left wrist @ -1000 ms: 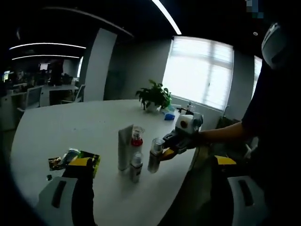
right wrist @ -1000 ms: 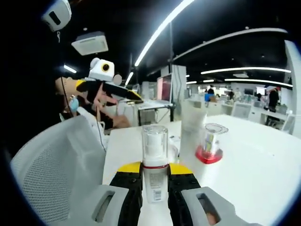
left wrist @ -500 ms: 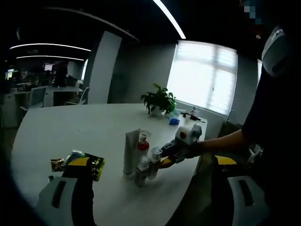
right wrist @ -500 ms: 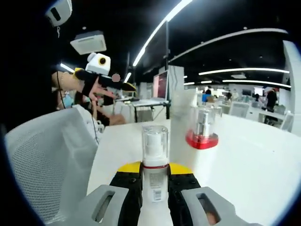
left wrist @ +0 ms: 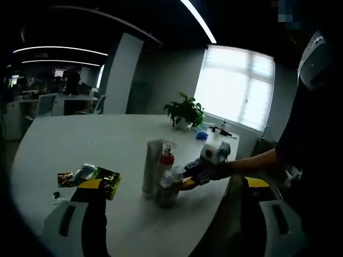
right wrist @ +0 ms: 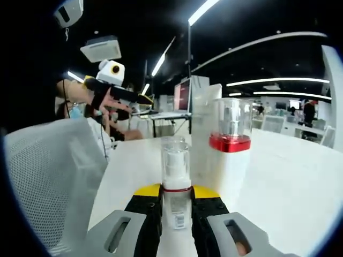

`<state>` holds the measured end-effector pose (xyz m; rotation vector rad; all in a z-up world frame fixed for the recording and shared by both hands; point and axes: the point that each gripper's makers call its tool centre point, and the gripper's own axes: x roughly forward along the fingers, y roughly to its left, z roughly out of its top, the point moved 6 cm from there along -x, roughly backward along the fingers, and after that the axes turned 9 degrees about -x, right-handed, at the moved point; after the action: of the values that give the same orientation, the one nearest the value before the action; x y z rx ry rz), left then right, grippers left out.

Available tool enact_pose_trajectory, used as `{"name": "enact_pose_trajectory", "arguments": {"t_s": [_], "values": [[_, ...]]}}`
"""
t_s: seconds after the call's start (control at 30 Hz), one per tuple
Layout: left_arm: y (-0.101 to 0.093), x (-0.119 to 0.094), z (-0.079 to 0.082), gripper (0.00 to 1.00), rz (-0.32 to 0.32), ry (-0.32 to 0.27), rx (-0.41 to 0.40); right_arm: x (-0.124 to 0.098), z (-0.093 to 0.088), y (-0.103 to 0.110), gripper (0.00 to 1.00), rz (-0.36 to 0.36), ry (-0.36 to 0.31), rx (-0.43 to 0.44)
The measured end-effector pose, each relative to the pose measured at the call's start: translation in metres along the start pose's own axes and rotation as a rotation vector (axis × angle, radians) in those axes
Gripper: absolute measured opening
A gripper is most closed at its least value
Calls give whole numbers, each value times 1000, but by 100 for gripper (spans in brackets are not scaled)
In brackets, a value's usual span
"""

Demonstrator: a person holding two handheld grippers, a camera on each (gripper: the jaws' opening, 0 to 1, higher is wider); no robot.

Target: Arrange the skincare products in the storage area until every visible bottle or jar stands upright without overlapping.

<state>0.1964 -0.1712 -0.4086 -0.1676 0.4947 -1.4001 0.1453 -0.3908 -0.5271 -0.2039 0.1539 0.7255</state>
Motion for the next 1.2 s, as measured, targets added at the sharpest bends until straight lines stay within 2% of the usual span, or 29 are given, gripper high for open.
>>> {"name": "enact_pose_trajectory", "arguments": {"t_s": [0.17, 0.4, 0.53, 0.77, 1.2], "values": [[0, 2, -3, 98, -9, 11, -2, 0, 2, 0, 11, 43, 29, -27], [-4, 5, -2, 98, -12, 18, 6, -1, 1, -1, 12, 63, 51, -16], [-3, 3, -2, 97, -10, 19, 4, -1, -8, 2, 17, 69, 102, -9], [-1, 1, -3, 96, -7, 24, 1, 0, -27, 8, 14, 43, 158, 21], [4, -2, -6, 96, -5, 39, -2, 4, -32, 1, 11, 64, 186, 7]]}}
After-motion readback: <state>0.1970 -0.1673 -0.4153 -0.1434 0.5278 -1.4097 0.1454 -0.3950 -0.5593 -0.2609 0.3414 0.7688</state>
